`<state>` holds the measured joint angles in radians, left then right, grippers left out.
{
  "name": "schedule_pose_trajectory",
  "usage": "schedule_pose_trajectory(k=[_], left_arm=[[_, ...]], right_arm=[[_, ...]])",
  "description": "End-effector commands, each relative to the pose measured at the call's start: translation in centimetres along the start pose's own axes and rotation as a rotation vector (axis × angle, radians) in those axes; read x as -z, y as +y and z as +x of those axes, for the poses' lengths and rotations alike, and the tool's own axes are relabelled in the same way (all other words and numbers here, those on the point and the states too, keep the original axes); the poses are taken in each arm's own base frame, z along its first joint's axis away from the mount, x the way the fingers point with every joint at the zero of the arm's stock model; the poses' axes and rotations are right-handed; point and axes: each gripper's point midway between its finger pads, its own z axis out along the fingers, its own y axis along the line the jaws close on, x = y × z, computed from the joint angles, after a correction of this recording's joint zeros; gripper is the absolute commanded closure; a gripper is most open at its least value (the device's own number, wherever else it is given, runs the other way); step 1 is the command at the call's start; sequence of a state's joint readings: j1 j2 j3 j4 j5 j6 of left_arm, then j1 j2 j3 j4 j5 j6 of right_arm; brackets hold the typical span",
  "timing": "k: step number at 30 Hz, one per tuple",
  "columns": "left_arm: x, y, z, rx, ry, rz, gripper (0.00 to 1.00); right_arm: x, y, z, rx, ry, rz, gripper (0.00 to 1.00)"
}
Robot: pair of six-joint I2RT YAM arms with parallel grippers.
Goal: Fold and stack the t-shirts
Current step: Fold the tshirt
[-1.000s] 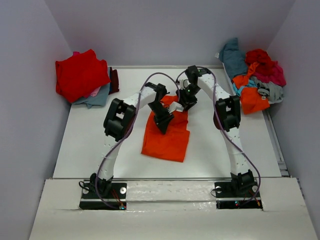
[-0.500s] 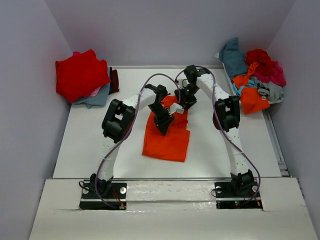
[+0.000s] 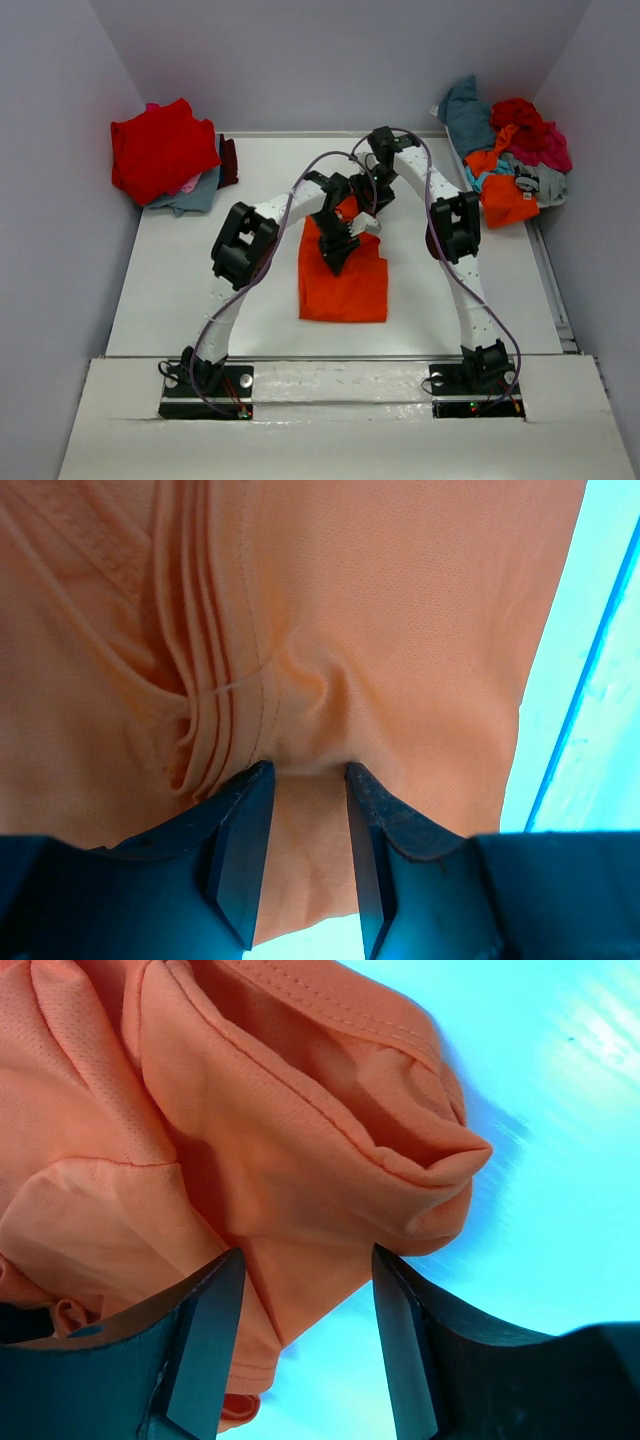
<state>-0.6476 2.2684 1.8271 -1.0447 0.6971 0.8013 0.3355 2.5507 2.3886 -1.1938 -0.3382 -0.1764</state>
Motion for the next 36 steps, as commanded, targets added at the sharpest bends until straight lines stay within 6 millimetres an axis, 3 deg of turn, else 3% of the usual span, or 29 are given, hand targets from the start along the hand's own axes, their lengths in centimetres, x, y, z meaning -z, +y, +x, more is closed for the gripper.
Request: schedule_pose_trajectory(k=[1,8,14,18,19,20,21,23,24,27,30,36], left_arm=[[3.9,-0.9,-2.9,-0.06,-0.06,-0.073,0.53],[7.9,-0.7,-5.5,-0.109,-0.128,-0.194,0.53],[10.0,2.5,-4.9,-0.041,-0.163,-0.256,0.53],[10.5,2.7,-2.6,0.024,-0.152,-0.2,0.53],[11.4,2.4,-1.9,0.02,-0.156,-0.216,0.53],[10.4,1.9,-0.2,0.038,-0.116,-0.197,0.53],[10.7,2.2,1.0,0.05,-0.094,-0.217,0.53],[10.3,1.1,3.6,0.069,-0.05,-0.197,0.53],[10.9,0.8,4.4,0.074,-0.043,-0.212,0.53],[9.6,-0.6,7.3,0.085,0.025,-0.18,0.52],[9.1,-1.9,8.8,0.088,0.052,-0.162,0.52],[8.3,-3.9,10.1,0.095,0.031,-0.101,0.52]], right_arm=[[2.7,-0.2,-2.3,0.049,-0.103,0.06,0.39],[3.9,0.3,-1.5,0.046,-0.097,0.065,0.36],[4.8,0.4,-1.7,0.049,-0.112,0.077,0.33],[5.8,0.9,-0.8,0.044,-0.103,0.075,0.33],[5.5,1.2,0.3,0.035,-0.076,0.053,0.33],[5.7,1.7,0.8,0.034,-0.067,0.034,0.33],[6.7,2.4,1.4,0.033,-0.065,0.017,0.33],[6.6,3.4,3.1,0.017,-0.025,-0.029,0.33],[7.3,4.0,3.7,0.014,-0.016,-0.046,0.33],[7.8,5.3,5.9,-0.006,0.047,-0.103,0.33],[8.8,7.0,7.4,-0.011,0.063,-0.177,0.33],[7.9,8.6,12.4,-0.069,0.164,-0.262,0.33]])
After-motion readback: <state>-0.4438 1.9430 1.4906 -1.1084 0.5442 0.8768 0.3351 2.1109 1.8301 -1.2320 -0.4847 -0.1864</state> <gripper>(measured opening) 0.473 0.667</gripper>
